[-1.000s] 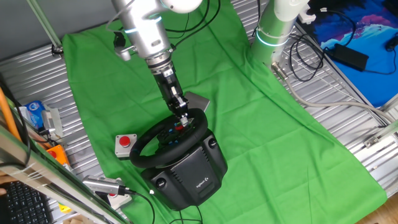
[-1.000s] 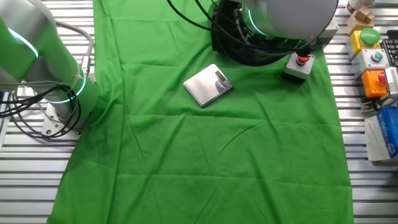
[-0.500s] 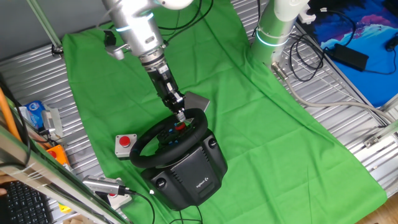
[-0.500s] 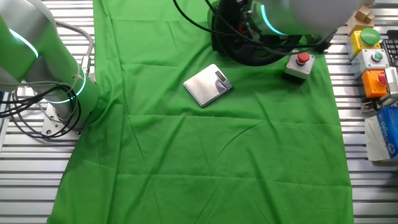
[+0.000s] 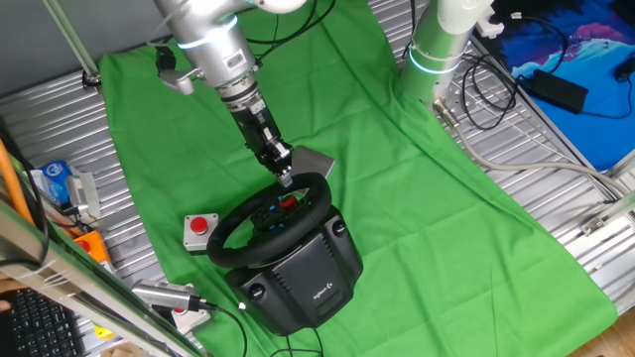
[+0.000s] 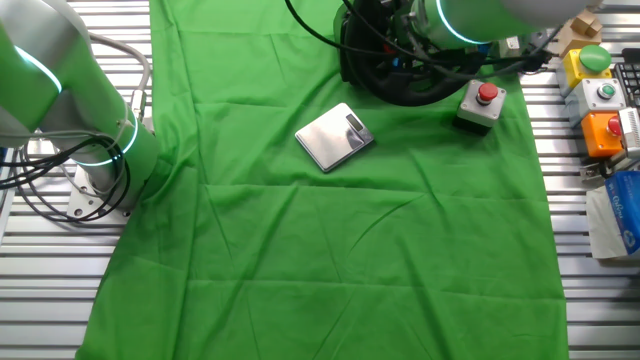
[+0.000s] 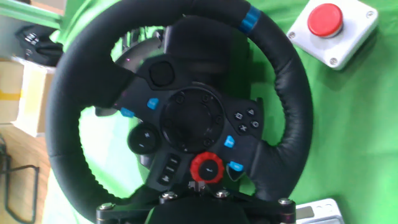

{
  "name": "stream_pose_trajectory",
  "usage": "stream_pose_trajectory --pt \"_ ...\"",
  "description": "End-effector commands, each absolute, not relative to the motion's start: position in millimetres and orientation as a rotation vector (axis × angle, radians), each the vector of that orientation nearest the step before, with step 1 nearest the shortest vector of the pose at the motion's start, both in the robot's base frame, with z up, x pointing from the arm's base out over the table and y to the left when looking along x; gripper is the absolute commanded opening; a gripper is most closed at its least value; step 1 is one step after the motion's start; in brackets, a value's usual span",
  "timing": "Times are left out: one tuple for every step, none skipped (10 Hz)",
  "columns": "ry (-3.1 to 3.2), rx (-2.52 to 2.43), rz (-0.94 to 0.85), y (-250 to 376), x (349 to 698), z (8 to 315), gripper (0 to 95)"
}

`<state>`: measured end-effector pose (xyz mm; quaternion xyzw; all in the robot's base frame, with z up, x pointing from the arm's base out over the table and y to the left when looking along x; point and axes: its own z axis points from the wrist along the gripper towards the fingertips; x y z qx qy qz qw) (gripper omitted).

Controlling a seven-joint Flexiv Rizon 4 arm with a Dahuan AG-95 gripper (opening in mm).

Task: Rotate the steering wheel 90 degrees clockwise

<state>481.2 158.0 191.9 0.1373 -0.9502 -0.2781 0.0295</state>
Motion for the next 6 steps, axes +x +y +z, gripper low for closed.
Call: stream_pose_trajectory --pt "-2.931 0.420 -0.862 157.4 481.8 190.3 0.0" --pt "-2.934 0.419 -0.865 157.2 481.9 189.4 0.0" --pt "-2.938 0.419 -0.868 156.8 482.0 187.8 0.0" --pt "-2.939 0.420 -0.869 156.4 481.7 186.7 0.0" --pt "-2.943 0.424 -0.873 155.2 479.7 183.8 0.0" --pt "-2.944 0.419 -0.880 154.8 477.7 182.2 0.0"
